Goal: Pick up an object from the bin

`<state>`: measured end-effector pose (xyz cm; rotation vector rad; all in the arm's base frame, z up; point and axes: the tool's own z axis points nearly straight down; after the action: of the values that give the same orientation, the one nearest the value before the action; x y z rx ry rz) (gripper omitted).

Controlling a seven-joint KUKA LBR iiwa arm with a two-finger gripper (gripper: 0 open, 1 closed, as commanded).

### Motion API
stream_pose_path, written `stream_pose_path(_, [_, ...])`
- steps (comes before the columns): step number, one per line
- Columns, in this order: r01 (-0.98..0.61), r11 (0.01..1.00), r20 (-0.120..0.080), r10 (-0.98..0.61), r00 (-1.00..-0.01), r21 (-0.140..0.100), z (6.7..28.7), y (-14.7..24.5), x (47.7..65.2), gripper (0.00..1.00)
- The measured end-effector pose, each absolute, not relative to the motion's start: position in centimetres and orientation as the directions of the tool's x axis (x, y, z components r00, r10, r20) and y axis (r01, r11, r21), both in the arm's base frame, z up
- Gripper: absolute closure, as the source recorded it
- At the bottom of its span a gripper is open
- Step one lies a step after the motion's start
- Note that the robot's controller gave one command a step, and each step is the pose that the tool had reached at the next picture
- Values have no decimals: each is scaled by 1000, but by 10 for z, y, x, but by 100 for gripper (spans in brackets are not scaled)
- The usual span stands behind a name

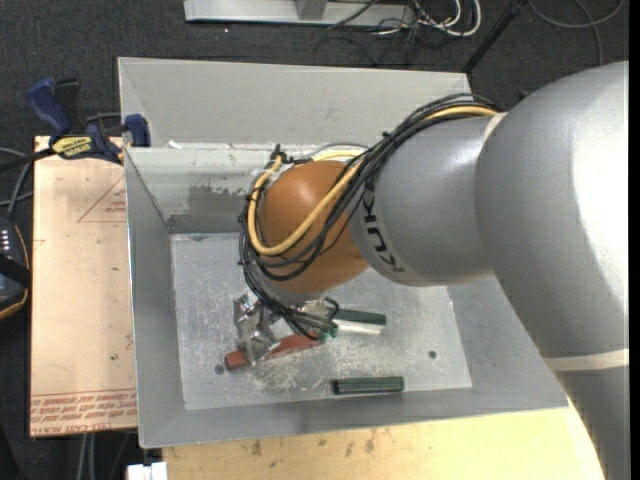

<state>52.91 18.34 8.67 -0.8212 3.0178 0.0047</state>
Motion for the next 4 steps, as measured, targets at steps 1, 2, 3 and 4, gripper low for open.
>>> stream_pose_path(1, [-507,862,-16,-507,-862,1,86,184,529,0])
stream_pose_path(2, [-507,862,-13,-506,-862,1,85,183,528,0])
stream_pose_path(3, [-587,810,-11,-587,-809,1,90,164,514,0])
stream_pose_path(4, [-802,597,-2,-802,-597,1,83,128,509,0])
